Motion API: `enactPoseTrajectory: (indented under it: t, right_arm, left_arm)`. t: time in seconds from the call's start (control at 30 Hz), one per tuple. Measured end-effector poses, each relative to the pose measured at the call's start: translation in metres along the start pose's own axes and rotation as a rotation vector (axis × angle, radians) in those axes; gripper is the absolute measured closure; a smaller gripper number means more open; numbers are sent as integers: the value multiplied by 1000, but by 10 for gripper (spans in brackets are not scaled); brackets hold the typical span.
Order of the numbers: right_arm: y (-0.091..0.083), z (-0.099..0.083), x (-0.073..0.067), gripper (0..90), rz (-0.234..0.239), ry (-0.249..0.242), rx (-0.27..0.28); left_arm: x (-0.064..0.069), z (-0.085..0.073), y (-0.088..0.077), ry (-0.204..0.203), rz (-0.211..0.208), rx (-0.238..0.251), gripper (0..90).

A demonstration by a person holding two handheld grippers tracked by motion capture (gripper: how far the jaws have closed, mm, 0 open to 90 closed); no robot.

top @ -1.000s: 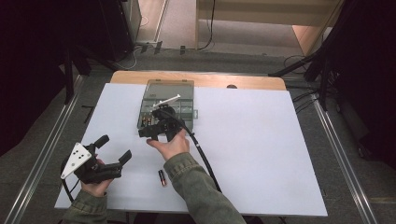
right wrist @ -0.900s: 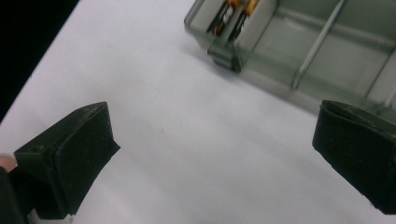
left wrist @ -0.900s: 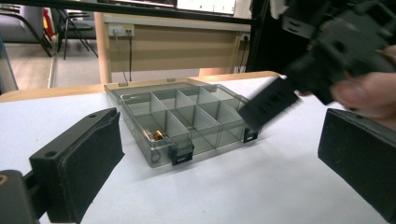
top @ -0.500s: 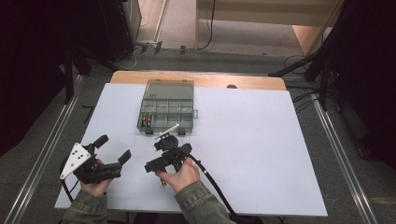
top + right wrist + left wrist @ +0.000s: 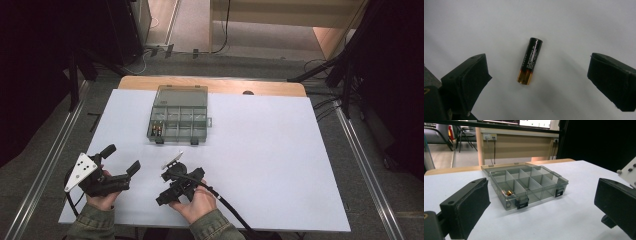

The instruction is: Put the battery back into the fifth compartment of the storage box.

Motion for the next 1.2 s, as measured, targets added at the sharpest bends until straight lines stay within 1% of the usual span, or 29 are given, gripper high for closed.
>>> enactPoseTrajectory:
  t: [0.1,0.13,0.2,0.27,0.3,0.43,0.5,0.57,0.6,0.7,0.83,0.93,1.13,1.2]
  right_arm:
    - [4,-2,-1,73,-11,6,-9]
    - [5,-1,-1,81,-19,14,-7]
    - [9,-1,-1,99,-43,10,-6]
    - [10,0,-2,140,-47,14,-3]
    - [11,0,-2,141,-50,14,0]
    - [11,1,-3,194,-48,5,1]
    - [10,1,-4,268,-39,-1,5]
    - [9,2,-5,354,-24,-13,20]
    - [8,2,-6,374,-17,-18,24]
    - [9,1,-7,416,-19,-30,18]
    - [10,0,-8,490,-13,-28,6]
    - [10,0,-9,514,11,-30,-4]
    - [12,-1,-8,566,6,-32,-19]
    - [12,0,-8,595,5,-32,-11]
  left_arm:
    - [0,0,0,0,0,0,1]
    - [0,0,0,0,0,-1,1]
    - [0,0,0,0,-1,-3,0]
    - [0,-1,0,1,-1,-4,1]
    - [0,-1,0,0,-1,-4,1]
    - [0,0,0,1,-1,-2,0]
    - [0,0,0,0,-1,-2,1]
    - [0,0,0,1,-1,-3,1]
    - [0,0,0,1,-1,-2,1]
    - [0,-1,0,1,0,-3,1]
    - [0,-1,1,3,1,-5,1]
    - [0,-1,1,1,-1,-3,1]
    - [0,-1,1,2,-1,-5,1]
    - [1,-1,1,2,-1,-5,1]
Point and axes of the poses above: each handheld gripper's, and its own axes: y roughly forward along the jaws, z roughly out of its top, x roughly to its right, the point moved 8 cm from there along y, roughly forward along the jaws, and after that the axes turned 10 degrees about -z, right-handed, at the moved point
